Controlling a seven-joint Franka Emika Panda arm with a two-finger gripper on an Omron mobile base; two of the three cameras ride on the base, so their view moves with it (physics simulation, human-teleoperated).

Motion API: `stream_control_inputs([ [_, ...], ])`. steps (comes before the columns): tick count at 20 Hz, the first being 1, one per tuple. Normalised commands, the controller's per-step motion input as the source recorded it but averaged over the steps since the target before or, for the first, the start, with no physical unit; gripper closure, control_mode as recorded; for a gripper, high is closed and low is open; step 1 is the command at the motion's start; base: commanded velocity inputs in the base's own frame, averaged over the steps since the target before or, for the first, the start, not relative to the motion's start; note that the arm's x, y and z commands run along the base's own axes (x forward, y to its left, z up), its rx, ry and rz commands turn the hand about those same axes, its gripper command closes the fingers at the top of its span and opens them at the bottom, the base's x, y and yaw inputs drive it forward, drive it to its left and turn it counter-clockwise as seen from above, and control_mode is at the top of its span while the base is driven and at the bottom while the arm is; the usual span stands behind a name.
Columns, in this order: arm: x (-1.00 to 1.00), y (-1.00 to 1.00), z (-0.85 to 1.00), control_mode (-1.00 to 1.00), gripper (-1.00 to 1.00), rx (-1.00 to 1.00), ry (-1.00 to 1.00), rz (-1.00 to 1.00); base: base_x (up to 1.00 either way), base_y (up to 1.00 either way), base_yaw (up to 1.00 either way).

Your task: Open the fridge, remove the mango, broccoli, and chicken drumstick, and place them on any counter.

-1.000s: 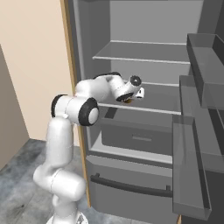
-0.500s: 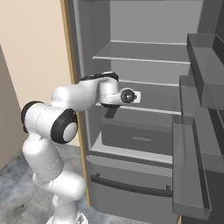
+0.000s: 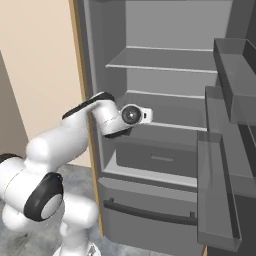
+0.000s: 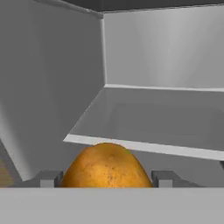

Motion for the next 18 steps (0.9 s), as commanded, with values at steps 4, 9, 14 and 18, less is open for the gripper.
stream_control_inputs([
  [4, -1.00, 0.16, 1.00, -1.00, 1.00, 0.00, 0.46, -0.02, 0.00, 0.00, 0.00],
  [9, -1.00, 0.11, 0.79, -1.00, 1.00, 0.00, 0.46, -0.04, 0.00, 0.00, 0.00],
  [14, -0.98, 0.07, 0.10, -1.00, 1.00, 0.00, 0.30, -0.03, 0.00, 0.00, 0.00],
  [18, -0.80, 0.14, -0.29, -1.00, 1.00, -0.03, 0.17, -0.02, 0.00, 0.00, 0.00],
])
